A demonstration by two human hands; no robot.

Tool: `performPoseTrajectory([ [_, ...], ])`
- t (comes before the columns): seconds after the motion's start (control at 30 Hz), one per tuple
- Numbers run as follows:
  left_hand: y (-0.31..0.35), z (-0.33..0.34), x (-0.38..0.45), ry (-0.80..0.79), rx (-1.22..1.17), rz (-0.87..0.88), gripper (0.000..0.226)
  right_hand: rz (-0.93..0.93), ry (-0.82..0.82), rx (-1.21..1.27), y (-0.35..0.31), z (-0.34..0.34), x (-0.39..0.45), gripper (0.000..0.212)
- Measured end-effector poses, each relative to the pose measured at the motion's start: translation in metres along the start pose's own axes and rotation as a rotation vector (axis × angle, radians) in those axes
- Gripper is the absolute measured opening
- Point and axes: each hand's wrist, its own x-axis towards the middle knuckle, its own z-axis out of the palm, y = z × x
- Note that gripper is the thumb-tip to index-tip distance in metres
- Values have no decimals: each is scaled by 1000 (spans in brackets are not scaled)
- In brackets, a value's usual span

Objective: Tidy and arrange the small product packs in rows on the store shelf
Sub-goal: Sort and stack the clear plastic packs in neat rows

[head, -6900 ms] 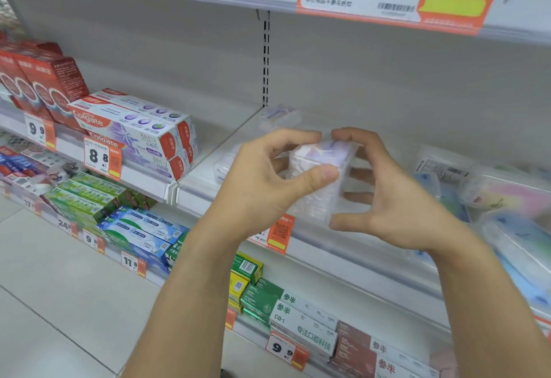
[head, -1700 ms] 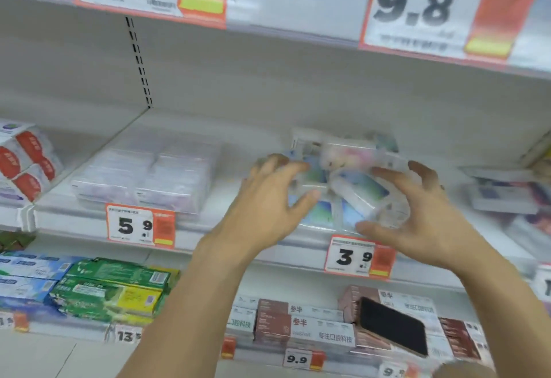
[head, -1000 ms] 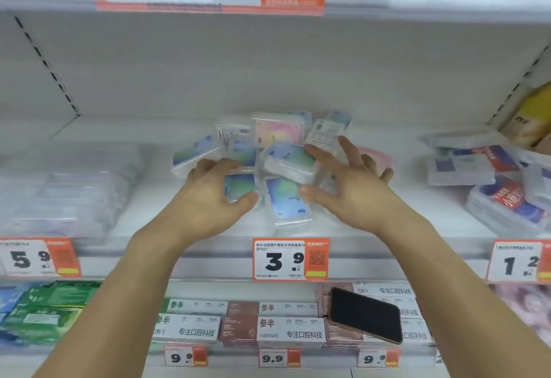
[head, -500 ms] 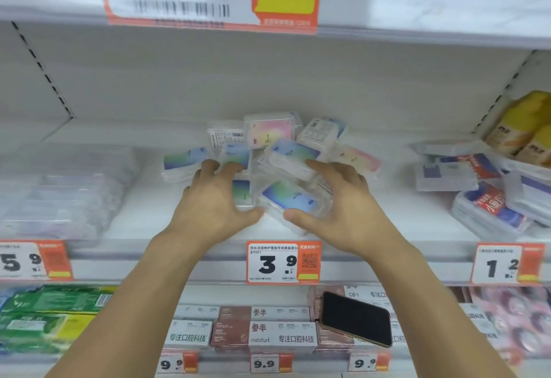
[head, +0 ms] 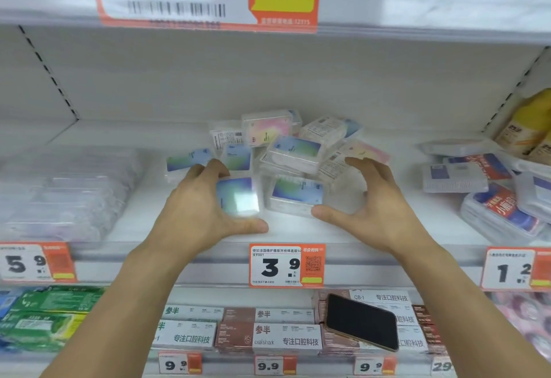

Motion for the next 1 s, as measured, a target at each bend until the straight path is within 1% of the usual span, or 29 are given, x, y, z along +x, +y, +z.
performPoseTrajectory([
  [0.07,2,-2,3,8,-51,-8,96,-44,-8,-29,-1,0,1,102],
  [0.17,3,-3,4,-52,-96,21,97,-114,-27,-75,-8,8,1,80],
  [0.23,1,-3,4,-95,-129,51,93,-135,-53,-92,-10,13,2,67],
  [0.3,-2,-3,4,-110,-143,92,81,-147,-49,-91,-10,15,2,55],
  [0.37,-4,-4,4,-97,-178,118,63,-154,-42,-80,-9,15,2,46],
  [0.4,-5,-6,3,-82,-204,119,59,-159,-36,-68,-9,15,1,42],
  [0.43,-5,-9,2,-65,-235,114,61,-161,-27,-50,-9,14,0,38],
  [0.53,-6,-18,0,-19,-340,62,80,-124,-8,35,-13,10,-5,30],
  [0.57,-6,-20,-1,-16,-339,53,82,-90,-15,72,-16,9,-7,30],
  [0.6,-7,-21,-2,-23,-317,61,78,-57,-24,111,-19,8,-9,30],
  [0.67,-9,-20,-1,-72,-304,103,63,-16,-39,174,-23,7,-12,27],
  [0.73,-9,-20,-2,-146,-376,102,53,-20,-65,197,-26,8,-13,25],
  [0.8,-7,-21,-3,-199,-513,60,47,-55,-147,119,-28,9,-14,42],
  [0.87,-4,-21,-2,-201,-607,17,35,-61,-228,92,-29,9,-14,63],
  [0.93,-3,-21,-1,-173,-612,-11,23,-55,-216,147,-29,7,-12,73],
  [1.0,-5,-21,-1,-164,-620,-30,22,-55,-165,246,-27,2,-9,74],
])
